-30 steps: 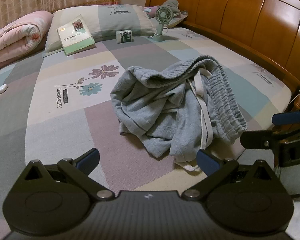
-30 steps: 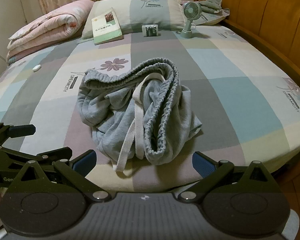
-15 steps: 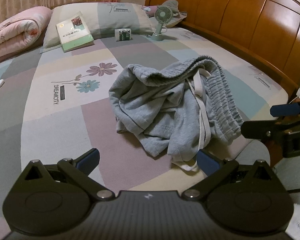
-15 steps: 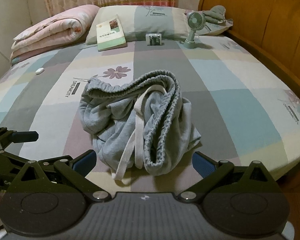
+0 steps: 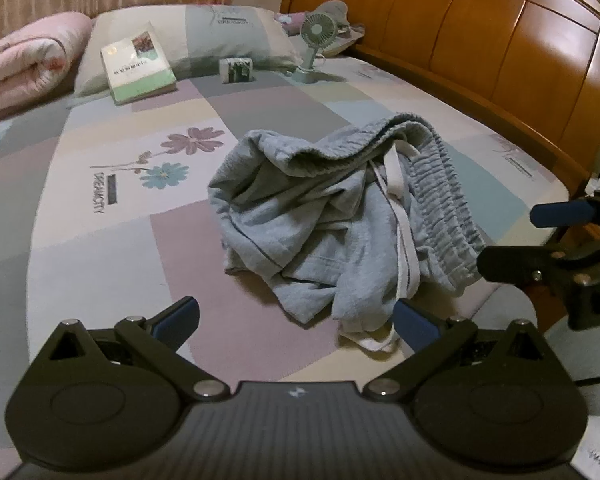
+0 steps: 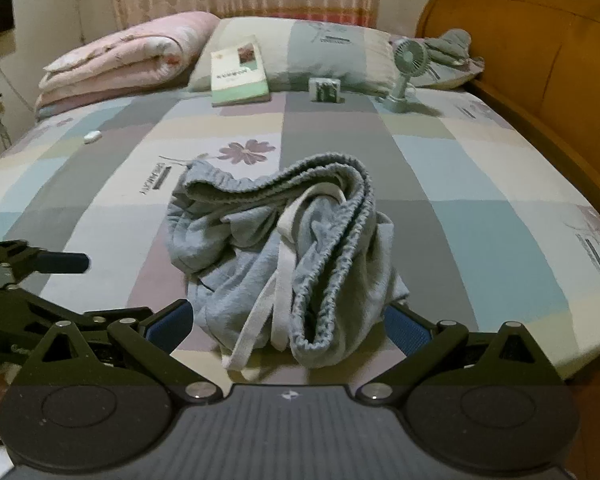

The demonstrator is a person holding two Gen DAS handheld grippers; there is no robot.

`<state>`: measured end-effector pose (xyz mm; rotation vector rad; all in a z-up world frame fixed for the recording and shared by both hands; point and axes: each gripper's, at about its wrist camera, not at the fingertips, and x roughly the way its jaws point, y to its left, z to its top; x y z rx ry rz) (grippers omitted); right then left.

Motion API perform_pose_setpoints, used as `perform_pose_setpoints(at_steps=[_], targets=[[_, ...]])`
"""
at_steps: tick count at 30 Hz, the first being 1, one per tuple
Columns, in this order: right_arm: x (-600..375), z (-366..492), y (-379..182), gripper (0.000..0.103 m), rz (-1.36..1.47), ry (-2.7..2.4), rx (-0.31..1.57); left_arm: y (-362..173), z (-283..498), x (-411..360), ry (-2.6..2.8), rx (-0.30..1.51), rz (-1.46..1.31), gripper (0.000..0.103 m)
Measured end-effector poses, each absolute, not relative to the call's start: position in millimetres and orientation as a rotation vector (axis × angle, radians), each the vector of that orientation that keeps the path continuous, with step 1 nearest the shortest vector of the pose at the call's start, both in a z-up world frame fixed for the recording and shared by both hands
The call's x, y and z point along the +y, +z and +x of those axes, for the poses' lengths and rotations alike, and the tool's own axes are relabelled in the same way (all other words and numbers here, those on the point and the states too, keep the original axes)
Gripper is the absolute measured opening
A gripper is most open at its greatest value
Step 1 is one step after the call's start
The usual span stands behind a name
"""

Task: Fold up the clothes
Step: 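Approach the crumpled grey sweatpants with both grippers open, then grasp the waistband with the left gripper while the right gripper grasps the cuff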

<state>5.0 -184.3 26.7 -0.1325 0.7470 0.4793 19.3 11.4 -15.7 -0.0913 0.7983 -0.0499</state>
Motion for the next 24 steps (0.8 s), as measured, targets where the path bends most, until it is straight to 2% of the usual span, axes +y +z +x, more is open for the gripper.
perform_pose_setpoints(at_steps=[24], targets=[[-187,50,6,0.101,-0.161,0.541,0.820,-33,64,34,-0.075,0.792,-0.105,0.102]])
